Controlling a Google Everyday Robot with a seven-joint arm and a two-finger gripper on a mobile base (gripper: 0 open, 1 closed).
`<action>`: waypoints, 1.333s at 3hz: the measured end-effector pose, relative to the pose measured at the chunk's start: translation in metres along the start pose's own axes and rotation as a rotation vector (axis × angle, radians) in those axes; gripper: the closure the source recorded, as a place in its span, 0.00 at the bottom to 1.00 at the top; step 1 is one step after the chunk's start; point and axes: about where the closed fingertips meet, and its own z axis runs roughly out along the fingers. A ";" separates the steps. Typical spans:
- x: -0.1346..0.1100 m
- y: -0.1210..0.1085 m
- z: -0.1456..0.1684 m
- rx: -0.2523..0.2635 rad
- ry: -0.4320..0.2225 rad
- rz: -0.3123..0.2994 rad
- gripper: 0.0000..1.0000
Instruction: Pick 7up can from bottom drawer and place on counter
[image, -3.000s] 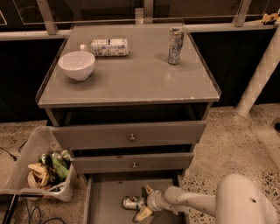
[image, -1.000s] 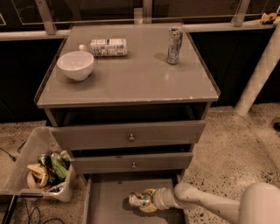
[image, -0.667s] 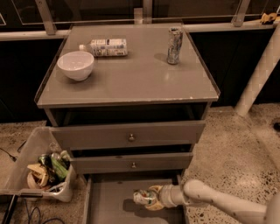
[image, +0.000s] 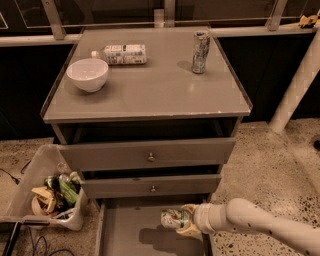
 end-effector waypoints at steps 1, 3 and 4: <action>-0.042 0.000 -0.051 0.036 0.040 0.007 1.00; -0.140 -0.059 -0.174 0.194 0.113 -0.084 1.00; -0.137 -0.058 -0.166 0.178 0.112 -0.075 1.00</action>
Offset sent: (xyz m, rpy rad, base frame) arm 0.0401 -0.0409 0.2829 -0.2510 -0.2272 -0.0909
